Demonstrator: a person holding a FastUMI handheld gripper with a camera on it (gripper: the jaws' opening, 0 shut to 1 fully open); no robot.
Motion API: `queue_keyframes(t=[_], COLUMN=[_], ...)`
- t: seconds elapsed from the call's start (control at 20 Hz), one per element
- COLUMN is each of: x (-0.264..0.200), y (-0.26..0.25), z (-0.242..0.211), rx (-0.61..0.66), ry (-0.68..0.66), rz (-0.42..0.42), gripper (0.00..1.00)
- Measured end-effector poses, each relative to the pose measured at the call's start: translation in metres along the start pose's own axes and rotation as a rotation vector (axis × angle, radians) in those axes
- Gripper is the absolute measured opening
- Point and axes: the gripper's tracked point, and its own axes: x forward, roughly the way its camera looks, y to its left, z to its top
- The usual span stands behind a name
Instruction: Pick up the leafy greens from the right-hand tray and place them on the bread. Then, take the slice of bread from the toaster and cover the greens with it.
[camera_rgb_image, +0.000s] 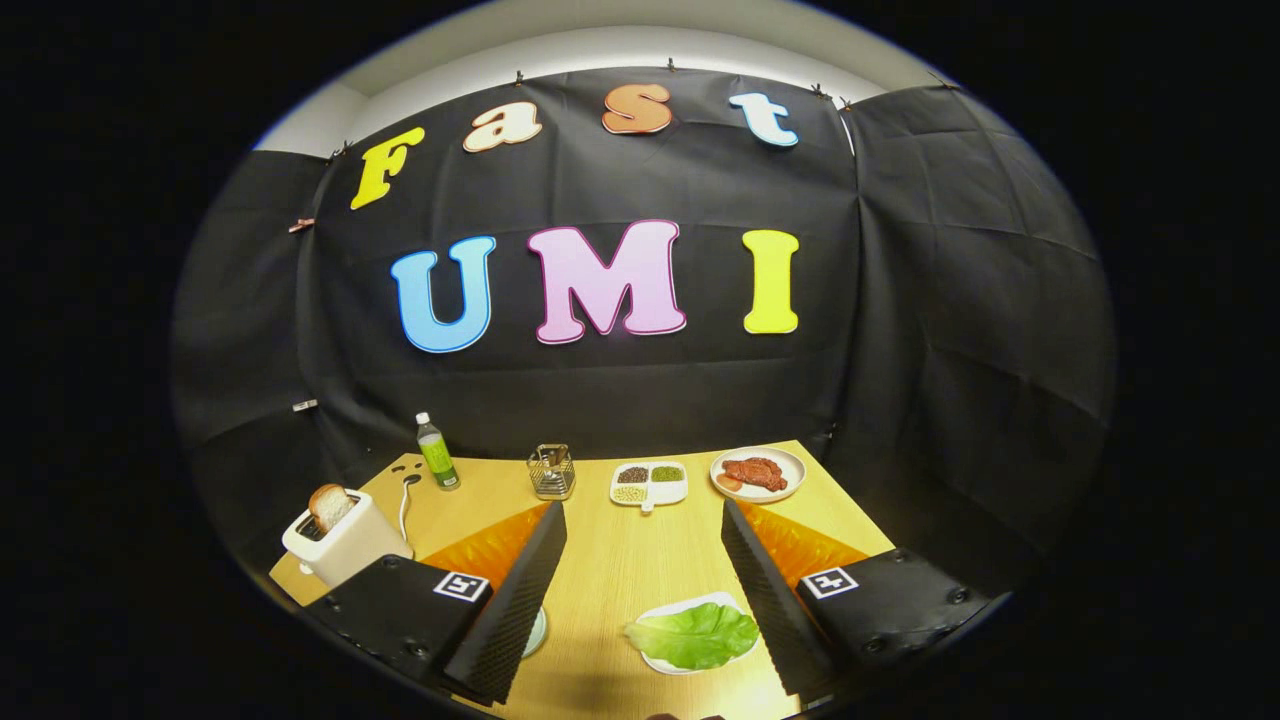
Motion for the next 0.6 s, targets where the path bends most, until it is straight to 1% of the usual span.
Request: queue_keyframes(t=[0.2,0.45,0.6], x=[0.007,0.021,0.031], y=[-0.002,-0.014,-0.022], z=[-0.008,-0.037,-0.074], rx=[-0.015,-0.037,-0.047], ry=[0.015,0.08,0.163], rz=[0.021,0.044,0.074], gripper=[0.97,0.97,0.97])
